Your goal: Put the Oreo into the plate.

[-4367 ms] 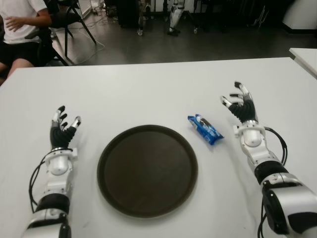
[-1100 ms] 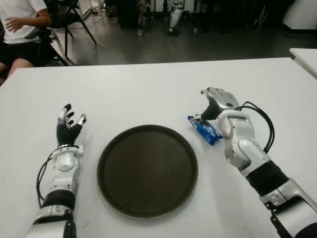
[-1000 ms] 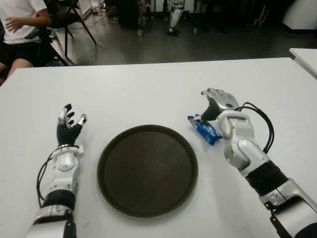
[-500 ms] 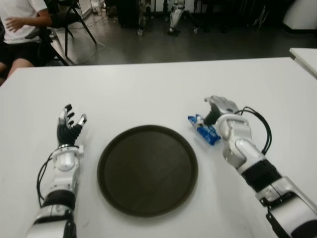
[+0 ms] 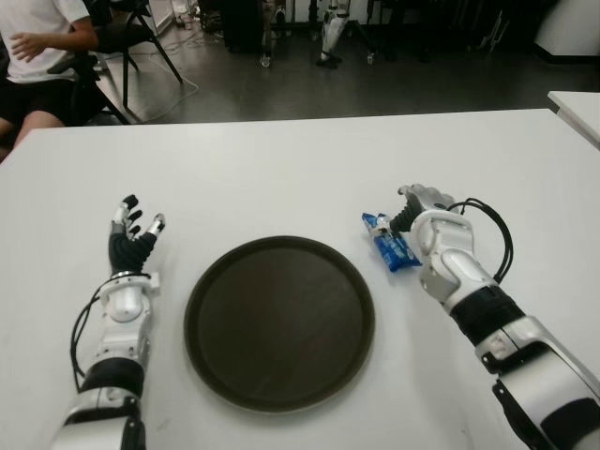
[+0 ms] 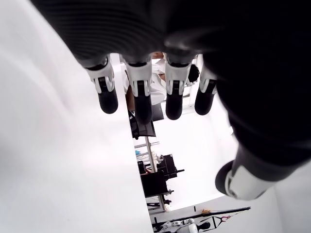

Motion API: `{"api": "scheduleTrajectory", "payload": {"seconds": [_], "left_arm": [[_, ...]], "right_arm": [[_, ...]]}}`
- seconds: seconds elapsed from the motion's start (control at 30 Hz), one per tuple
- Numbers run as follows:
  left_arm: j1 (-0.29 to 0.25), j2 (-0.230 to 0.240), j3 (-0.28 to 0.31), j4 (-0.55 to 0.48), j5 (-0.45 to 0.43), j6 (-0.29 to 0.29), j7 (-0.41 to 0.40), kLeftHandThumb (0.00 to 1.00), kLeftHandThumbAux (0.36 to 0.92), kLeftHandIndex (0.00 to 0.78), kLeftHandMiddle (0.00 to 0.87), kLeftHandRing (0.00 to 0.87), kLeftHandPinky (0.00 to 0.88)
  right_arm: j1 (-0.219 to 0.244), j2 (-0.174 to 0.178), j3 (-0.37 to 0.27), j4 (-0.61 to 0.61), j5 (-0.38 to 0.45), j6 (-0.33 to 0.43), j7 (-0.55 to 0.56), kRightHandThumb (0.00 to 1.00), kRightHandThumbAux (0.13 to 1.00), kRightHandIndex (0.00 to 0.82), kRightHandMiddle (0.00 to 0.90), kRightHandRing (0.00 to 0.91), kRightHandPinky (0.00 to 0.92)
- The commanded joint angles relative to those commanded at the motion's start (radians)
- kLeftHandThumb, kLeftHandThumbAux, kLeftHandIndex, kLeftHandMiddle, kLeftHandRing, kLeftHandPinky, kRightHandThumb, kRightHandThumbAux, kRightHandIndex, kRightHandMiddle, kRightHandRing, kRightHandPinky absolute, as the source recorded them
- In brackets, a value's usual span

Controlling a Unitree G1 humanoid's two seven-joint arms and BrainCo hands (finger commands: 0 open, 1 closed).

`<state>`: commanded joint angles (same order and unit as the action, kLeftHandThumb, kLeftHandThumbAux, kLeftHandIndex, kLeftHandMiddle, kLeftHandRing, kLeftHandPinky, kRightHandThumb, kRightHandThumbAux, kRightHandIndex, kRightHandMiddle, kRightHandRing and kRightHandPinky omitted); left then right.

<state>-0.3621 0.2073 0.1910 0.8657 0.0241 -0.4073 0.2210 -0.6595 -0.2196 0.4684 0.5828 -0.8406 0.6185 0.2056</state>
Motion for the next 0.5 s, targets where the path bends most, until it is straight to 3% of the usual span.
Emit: {"api": "scheduleTrajectory", "payload": {"seconds": [0.5], "left_arm": [[-0.005,0.001,0.005,0.019,-0.004,-0.004,0.0,0.27,0.665,0.057,0.098,0.074,0.046]], "right_arm": [[-0.018,-0.012,0.026,0.047,-0.003,-0.017,0.009,0.0,0.521,0.209,0.056,0.0,0.0]]}}
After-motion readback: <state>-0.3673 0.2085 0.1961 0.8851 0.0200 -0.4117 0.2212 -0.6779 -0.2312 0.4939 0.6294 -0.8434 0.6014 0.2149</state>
